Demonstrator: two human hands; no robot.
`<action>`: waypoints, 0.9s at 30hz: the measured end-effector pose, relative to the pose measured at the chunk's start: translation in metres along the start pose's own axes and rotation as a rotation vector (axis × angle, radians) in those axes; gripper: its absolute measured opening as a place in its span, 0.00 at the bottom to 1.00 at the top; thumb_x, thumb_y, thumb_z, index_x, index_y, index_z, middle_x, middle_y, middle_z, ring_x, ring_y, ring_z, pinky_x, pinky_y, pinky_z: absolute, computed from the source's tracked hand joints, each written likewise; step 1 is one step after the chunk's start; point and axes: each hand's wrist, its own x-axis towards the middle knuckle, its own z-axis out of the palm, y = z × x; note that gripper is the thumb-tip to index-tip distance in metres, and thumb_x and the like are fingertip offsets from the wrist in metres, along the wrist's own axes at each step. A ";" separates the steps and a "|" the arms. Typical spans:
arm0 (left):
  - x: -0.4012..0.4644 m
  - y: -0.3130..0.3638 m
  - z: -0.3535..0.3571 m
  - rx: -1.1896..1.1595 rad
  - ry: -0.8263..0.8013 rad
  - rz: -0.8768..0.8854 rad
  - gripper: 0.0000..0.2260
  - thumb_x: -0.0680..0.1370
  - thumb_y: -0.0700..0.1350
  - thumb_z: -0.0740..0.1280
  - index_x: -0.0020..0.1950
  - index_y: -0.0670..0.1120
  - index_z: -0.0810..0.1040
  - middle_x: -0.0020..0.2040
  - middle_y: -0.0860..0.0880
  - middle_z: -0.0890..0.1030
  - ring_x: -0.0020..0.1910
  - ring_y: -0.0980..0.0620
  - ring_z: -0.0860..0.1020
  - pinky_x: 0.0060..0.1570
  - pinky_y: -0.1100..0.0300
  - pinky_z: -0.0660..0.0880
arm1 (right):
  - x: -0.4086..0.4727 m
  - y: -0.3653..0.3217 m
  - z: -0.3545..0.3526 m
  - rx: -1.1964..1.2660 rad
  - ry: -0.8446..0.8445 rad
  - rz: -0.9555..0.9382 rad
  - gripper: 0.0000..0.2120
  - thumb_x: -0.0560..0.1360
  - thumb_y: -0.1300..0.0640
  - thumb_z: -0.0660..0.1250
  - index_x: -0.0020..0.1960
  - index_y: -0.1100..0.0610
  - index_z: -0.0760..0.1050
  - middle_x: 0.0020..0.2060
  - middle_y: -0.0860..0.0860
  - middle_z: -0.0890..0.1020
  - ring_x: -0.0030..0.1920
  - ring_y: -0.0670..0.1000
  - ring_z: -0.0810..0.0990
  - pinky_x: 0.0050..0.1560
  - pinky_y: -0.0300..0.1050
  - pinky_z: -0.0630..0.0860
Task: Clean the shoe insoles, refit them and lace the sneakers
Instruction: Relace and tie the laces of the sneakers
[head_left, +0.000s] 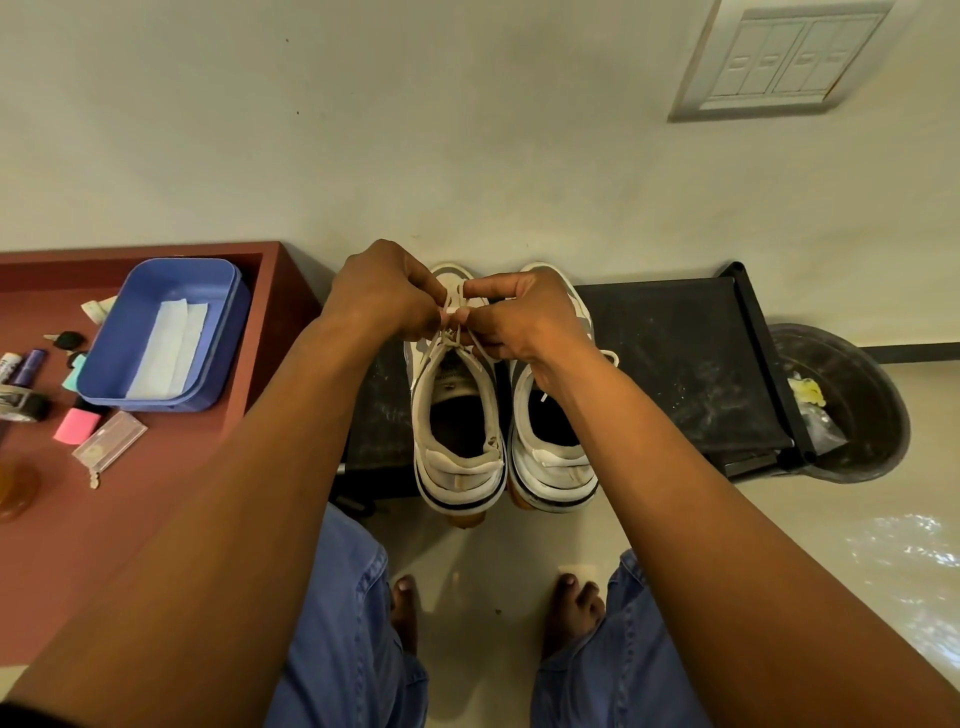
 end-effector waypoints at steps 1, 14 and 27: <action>0.001 0.000 0.000 -0.001 0.002 0.000 0.09 0.71 0.37 0.79 0.40 0.52 0.86 0.40 0.48 0.86 0.39 0.51 0.87 0.49 0.51 0.85 | 0.001 0.001 0.001 -0.003 0.006 -0.010 0.17 0.69 0.60 0.80 0.57 0.53 0.85 0.49 0.56 0.87 0.44 0.55 0.88 0.47 0.54 0.85; 0.001 -0.001 0.000 0.035 -0.011 -0.006 0.11 0.69 0.37 0.80 0.40 0.53 0.85 0.43 0.49 0.86 0.41 0.50 0.86 0.50 0.50 0.85 | 0.000 0.001 0.000 -0.014 -0.013 -0.022 0.23 0.65 0.64 0.82 0.58 0.52 0.84 0.53 0.56 0.85 0.44 0.57 0.87 0.45 0.54 0.86; -0.001 0.000 -0.002 0.012 -0.021 -0.002 0.13 0.66 0.44 0.84 0.46 0.53 0.86 0.47 0.47 0.86 0.46 0.47 0.86 0.53 0.49 0.84 | 0.002 0.002 0.004 -0.116 0.020 -0.020 0.20 0.64 0.61 0.82 0.53 0.47 0.86 0.50 0.54 0.86 0.44 0.56 0.87 0.45 0.53 0.86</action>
